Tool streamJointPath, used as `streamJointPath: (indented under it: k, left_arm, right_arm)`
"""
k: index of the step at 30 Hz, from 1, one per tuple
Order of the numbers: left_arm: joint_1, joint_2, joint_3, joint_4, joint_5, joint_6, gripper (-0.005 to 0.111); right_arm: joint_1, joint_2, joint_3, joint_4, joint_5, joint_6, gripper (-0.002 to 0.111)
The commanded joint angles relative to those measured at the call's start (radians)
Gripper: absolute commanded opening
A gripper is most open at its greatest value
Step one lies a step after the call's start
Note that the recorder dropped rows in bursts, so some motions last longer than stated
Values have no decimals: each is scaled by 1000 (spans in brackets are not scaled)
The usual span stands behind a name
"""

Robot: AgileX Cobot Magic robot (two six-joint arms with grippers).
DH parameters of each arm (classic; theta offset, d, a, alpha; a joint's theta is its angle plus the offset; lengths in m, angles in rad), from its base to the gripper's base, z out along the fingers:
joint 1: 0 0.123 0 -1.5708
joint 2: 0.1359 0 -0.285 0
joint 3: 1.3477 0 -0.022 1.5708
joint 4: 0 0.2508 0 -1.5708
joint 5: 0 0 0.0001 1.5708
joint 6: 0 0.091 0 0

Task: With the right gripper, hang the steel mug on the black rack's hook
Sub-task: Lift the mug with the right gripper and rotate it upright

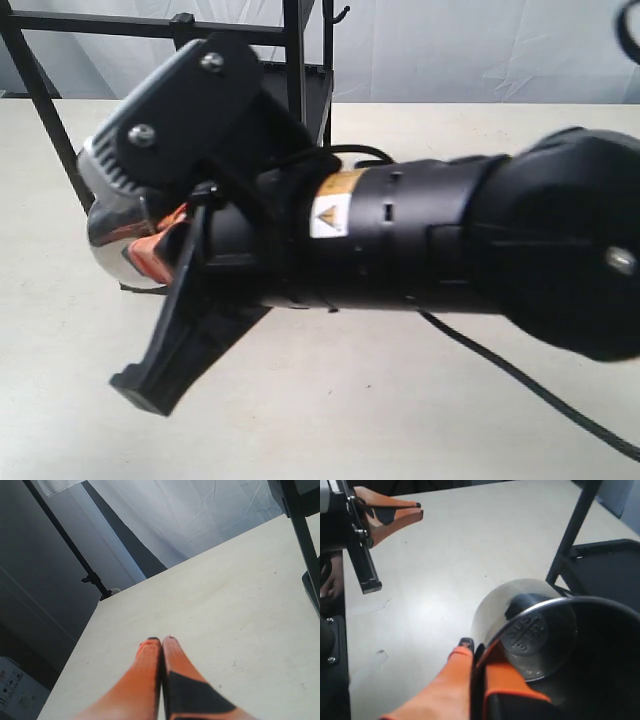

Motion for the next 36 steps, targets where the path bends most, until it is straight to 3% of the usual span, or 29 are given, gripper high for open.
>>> streamJointPath:
  k: [1,9,18,36]
  left_arm:
    - [-1,-5,-2,1,-13,-2,2]
    - [-1,-5,-2,1,-13,-2,2]
    - [-1,-5,-2,1,-13,-2,2]
    - [-1,-5,-2,1,-13,-2,2]
  right_arm:
    - [48,-117,97,4,-137,-45,-1]
    - [204,-189,153,-91,-315,-67,-1]
    - [208,-137,153,-198,-414,-101,-1]
    - [208,-50,153,-233,-417,-468,-1]
